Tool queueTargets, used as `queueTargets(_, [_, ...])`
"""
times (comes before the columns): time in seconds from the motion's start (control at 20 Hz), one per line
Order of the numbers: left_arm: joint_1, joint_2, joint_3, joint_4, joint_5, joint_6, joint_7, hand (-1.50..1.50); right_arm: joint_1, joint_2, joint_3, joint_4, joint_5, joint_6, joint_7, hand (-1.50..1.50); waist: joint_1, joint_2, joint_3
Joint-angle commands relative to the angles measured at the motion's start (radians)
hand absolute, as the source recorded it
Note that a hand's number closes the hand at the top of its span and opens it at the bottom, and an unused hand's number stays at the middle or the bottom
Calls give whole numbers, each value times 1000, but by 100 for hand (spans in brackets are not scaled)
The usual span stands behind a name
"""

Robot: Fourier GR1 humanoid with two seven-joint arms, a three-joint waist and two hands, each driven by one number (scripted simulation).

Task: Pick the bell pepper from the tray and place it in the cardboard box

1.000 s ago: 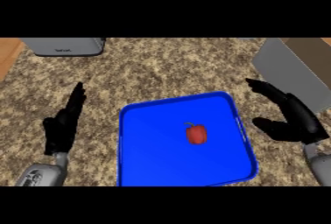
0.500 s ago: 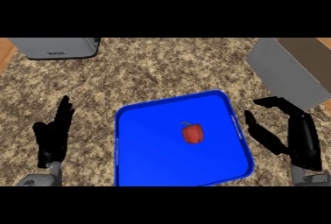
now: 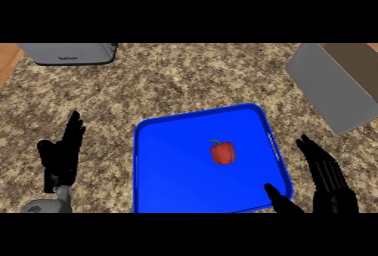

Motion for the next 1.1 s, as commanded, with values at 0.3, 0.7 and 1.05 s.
queueTargets(0.3, [-9, -13, 17, 60, 9, -41, -55, 0, -20, 172, 214, -279, 362, 586, 449, -150, 32, 7, 1])
queueTargets(0.7, [-78, -12, 31, 66, -6, -42, -8, 0, -274, 307, 299, -141, 386, 878, 738, -150, 38, 9, 4])
queueTargets(1.05, [-70, -76, -2, 60, -42, 5, -17, 0, -337, 308, 330, 39, 263, 807, 915, -150, 39, 9, 4])
